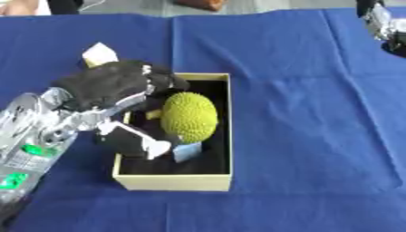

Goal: Pick up objects on the table and place them in the box.

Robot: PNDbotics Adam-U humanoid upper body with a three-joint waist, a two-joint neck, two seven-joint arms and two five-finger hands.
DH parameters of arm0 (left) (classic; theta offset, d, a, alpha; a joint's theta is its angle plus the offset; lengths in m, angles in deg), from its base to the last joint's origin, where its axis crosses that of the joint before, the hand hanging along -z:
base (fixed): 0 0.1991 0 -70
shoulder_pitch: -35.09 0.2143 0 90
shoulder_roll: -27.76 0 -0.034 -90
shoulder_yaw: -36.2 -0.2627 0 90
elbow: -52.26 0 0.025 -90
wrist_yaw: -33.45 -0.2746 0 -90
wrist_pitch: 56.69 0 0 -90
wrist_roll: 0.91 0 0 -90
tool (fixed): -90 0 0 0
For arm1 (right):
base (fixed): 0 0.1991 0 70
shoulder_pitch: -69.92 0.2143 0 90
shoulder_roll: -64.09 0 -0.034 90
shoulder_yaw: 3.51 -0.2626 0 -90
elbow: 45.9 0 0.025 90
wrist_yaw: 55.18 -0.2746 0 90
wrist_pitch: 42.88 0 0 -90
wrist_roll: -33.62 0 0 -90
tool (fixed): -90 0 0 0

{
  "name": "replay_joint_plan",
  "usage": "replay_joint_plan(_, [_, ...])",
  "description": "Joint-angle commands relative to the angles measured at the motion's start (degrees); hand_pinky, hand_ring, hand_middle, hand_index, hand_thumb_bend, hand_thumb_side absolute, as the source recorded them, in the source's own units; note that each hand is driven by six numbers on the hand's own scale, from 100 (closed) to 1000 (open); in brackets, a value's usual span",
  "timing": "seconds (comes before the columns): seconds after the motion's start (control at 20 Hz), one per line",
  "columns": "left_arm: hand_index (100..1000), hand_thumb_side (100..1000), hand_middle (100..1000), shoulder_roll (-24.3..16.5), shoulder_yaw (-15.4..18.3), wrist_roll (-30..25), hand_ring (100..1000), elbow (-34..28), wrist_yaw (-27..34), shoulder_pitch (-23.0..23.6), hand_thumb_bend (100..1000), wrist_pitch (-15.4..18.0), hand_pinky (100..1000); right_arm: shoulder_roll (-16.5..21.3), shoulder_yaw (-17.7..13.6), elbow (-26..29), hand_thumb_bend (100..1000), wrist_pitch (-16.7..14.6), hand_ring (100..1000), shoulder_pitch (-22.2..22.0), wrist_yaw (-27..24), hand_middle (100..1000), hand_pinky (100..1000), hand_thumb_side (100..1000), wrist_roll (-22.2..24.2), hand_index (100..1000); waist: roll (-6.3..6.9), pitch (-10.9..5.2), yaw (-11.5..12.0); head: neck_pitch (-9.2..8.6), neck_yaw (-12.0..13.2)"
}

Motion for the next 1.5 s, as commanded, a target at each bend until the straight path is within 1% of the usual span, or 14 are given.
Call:
replay_joint_plan(0.05, [905, 478, 756, -2.5, 4.0, 1.6, 784, -3.7, 2.6, 0.0, 220, -0.3, 900, 1.3, -1.2, 0.8, 100, -0.5, 690, 0.5, -0.5, 654, 869, 695, -0.3, 768, -0.20, -1.36, 0.1, 0.63, -0.6])
replay_joint_plan(0.1, [899, 477, 749, -2.7, 5.2, 2.3, 777, -4.0, 3.5, 0.2, 166, -0.4, 898, 1.3, -1.2, 0.8, 100, -0.6, 690, 0.5, -0.6, 653, 868, 693, -0.4, 768, -0.27, -1.36, 0.1, 0.87, -0.8])
replay_joint_plan(0.25, [896, 426, 750, -3.8, 8.3, 4.9, 777, -4.2, 6.1, 0.5, 116, -1.2, 898, 1.4, -1.4, 0.8, 100, -0.9, 689, 0.4, -0.7, 653, 868, 694, -0.7, 767, -0.54, -1.38, 0.2, 1.31, -1.1])
replay_joint_plan(0.55, [894, 394, 754, -7.0, 12.9, 6.4, 781, -4.2, 11.5, 0.3, 116, -3.4, 898, 1.3, -1.9, 0.8, 100, -1.1, 688, 0.1, -0.8, 653, 868, 693, -1.2, 767, -1.07, -1.33, 0.3, 1.56, -0.6])
replay_joint_plan(0.65, [894, 375, 757, -7.6, 14.0, 6.4, 785, -4.0, 11.9, 0.3, 128, -4.3, 898, 1.3, -2.0, 0.8, 100, -1.1, 689, 0.0, -0.9, 653, 868, 693, -1.4, 767, -1.26, -1.24, 0.4, 1.74, -0.1])
replay_joint_plan(0.8, [895, 359, 763, -8.2, 15.2, 6.4, 791, -2.7, 10.4, -0.1, 149, -4.6, 898, 1.3, -2.2, 0.8, 100, -1.2, 689, -0.1, -0.9, 653, 868, 693, -1.6, 767, -1.53, -1.04, 0.3, 1.71, 0.9])
replay_joint_plan(0.9, [897, 358, 768, -8.5, 15.5, 6.3, 795, -1.6, 9.1, -0.4, 178, -4.3, 900, 1.4, -2.3, 0.8, 100, -1.3, 689, -0.2, -0.9, 653, 868, 694, -1.7, 767, -1.67, -0.88, 0.3, 1.49, 1.7])
replay_joint_plan(1.0, [899, 345, 773, -9.0, 15.8, 5.9, 801, 0.5, 7.6, -1.1, 227, -4.2, 899, 1.5, -2.4, 0.8, 100, -1.3, 688, -0.3, -0.9, 653, 868, 695, -1.9, 767, -1.78, -0.71, 0.2, 1.12, 2.6])
replay_joint_plan(1.05, [901, 356, 775, -9.2, 15.8, 5.7, 804, 1.7, 6.8, -1.5, 246, -4.0, 899, 1.5, -2.4, 0.8, 100, -1.3, 688, -0.3, -0.9, 653, 868, 696, -1.9, 767, -1.81, -0.66, 0.1, 0.92, 2.9])
replay_joint_plan(1.15, [901, 356, 775, -9.2, 15.5, 5.1, 804, 4.2, 5.3, -2.4, 246, -3.3, 899, 1.5, -2.4, 0.8, 100, -1.3, 688, -0.4, -0.8, 653, 868, 696, -1.9, 767, -1.85, -0.61, 0.1, 0.71, 3.4])
replay_joint_plan(1.3, [901, 356, 775, -8.9, 15.4, 5.3, 804, 6.0, 4.4, -2.9, 246, -2.1, 899, 1.5, -2.4, 0.8, 100, -1.3, 688, -0.4, -0.8, 653, 868, 696, -1.9, 767, -1.87, -0.60, 0.1, 0.65, 3.5])
replay_joint_plan(1.35, [912, 343, 799, -9.4, 15.0, 5.1, 839, 6.7, 4.1, -3.0, 333, -1.6, 914, 1.6, -2.2, 0.8, 100, -1.1, 687, -0.1, -0.8, 652, 868, 700, -1.8, 767, -1.74, -0.51, -0.3, 0.17, 3.8])
replay_joint_plan(1.4, [912, 355, 798, -10.1, 14.0, 4.6, 839, 7.8, 3.9, -3.4, 340, -1.0, 914, 1.6, -2.0, 0.8, 100, -0.9, 687, 0.4, -0.8, 652, 868, 700, -1.5, 767, -1.65, -0.44, -0.6, -0.24, 4.1])
replay_joint_plan(1.5, [914, 410, 796, -10.5, 12.3, 2.9, 837, 10.5, 3.6, -4.9, 363, -0.1, 911, 1.5, -1.7, 0.8, 100, -0.5, 685, 0.8, -0.8, 650, 868, 701, -1.3, 766, -1.58, -0.35, -0.9, -0.81, 4.2])
